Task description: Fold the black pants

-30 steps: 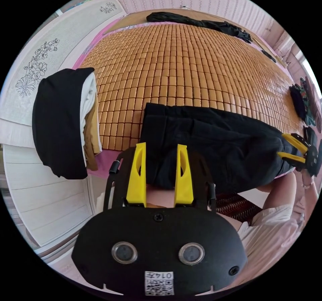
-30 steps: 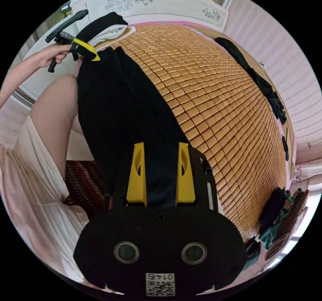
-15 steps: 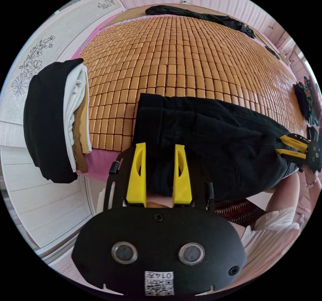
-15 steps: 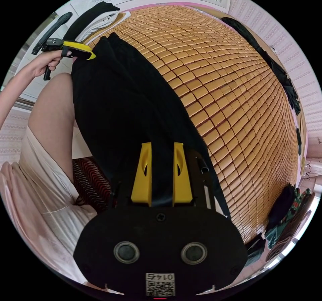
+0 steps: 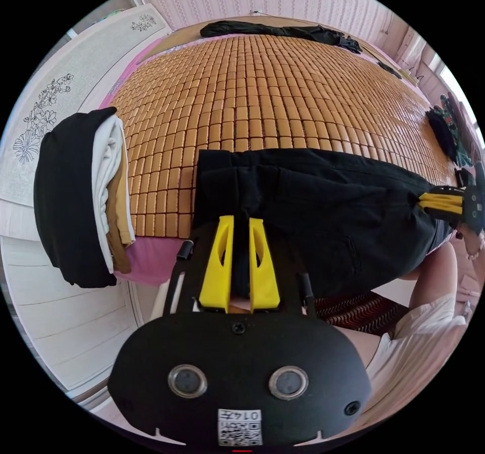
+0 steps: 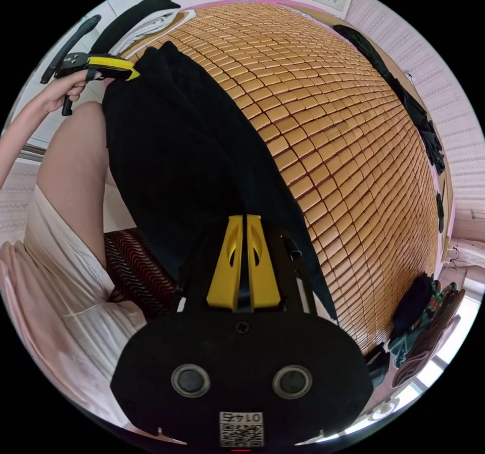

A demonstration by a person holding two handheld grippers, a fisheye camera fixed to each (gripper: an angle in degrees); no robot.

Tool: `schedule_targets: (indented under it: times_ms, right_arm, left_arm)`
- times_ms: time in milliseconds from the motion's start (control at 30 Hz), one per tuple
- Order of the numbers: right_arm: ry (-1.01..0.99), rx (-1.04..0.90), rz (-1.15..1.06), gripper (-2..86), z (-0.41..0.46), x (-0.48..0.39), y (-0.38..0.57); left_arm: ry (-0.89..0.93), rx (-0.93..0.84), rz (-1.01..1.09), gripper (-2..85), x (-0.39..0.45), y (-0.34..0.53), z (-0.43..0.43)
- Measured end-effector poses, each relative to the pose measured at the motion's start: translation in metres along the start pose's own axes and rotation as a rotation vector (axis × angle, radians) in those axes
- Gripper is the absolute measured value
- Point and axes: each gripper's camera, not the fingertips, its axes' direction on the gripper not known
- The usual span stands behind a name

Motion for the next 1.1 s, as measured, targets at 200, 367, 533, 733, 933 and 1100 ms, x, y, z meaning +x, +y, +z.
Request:
schedule_targets:
  times_ms: [200, 367, 533, 733, 933, 1100]
  right_arm:
    - [-0.007, 0.035, -0.019, 0.5, -0.01, 0.0, 0.012]
    - [-0.012, 0.069, -0.041, 0.3, -0.02, 0.003, 0.03]
    - [-0.025, 0.099, -0.063, 0.2, -0.031, 0.007, 0.052]
    - [-0.044, 0.113, -0.134, -0.1, -0.051, 0.015, 0.084]
    - [-0.045, 0.175, -0.094, 0.3, -0.068, 0.045, 0.105]
    - [-0.061, 0.136, 0.139, 1.1, -0.01, 0.069, 0.108]
  left_arm:
    - [0.049, -0.003, -0.015, 1.2, -0.003, 0.008, -0.006]
    - [0.016, 0.016, 0.013, 0.0, 0.005, 0.017, -0.014]
    - [0.022, 0.067, 0.012, -0.4, 0.007, 0.033, -0.034]
    - [0.051, 0.166, 0.015, -0.4, 0.009, 0.051, -0.071]
    - [0.034, 0.242, 0.022, 1.2, 0.013, 0.039, -0.091]
    - [0.001, 0.056, -0.089, 2.9, 0.015, 0.005, -0.013]
